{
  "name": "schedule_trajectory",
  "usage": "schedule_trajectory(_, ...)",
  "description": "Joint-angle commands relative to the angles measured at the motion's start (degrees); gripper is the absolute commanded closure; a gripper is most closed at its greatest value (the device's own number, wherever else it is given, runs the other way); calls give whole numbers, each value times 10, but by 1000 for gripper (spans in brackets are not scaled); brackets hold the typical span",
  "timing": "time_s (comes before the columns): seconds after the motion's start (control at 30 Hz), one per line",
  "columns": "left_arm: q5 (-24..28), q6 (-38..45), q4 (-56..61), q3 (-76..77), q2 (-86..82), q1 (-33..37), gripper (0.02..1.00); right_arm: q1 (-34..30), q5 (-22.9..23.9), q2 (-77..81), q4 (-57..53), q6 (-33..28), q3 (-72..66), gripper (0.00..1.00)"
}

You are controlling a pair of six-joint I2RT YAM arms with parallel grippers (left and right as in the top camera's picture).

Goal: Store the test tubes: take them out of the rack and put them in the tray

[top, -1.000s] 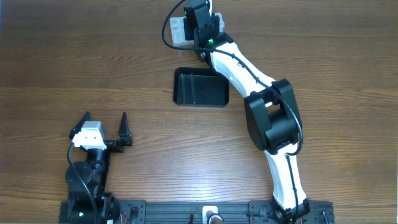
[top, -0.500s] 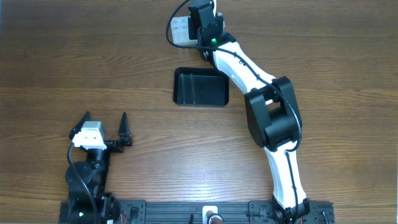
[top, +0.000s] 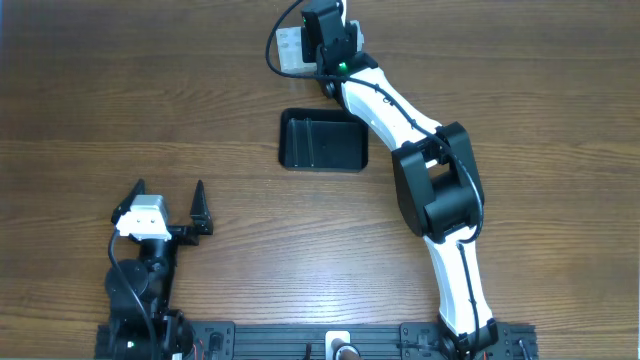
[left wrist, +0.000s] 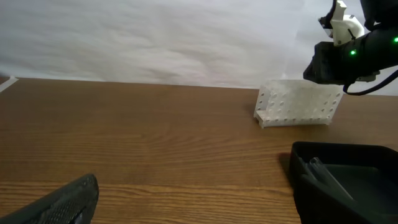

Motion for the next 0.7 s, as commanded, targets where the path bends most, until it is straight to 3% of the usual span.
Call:
schedule_trajectory(0.03, 8, 4, -2, -3, -5, 3, 18, 2, 7, 7, 3, -3, 14, 893)
schedule_trajectory(0.7, 8, 4, -2, -3, -5, 3, 20, 3, 7, -193, -25, -42, 14, 943)
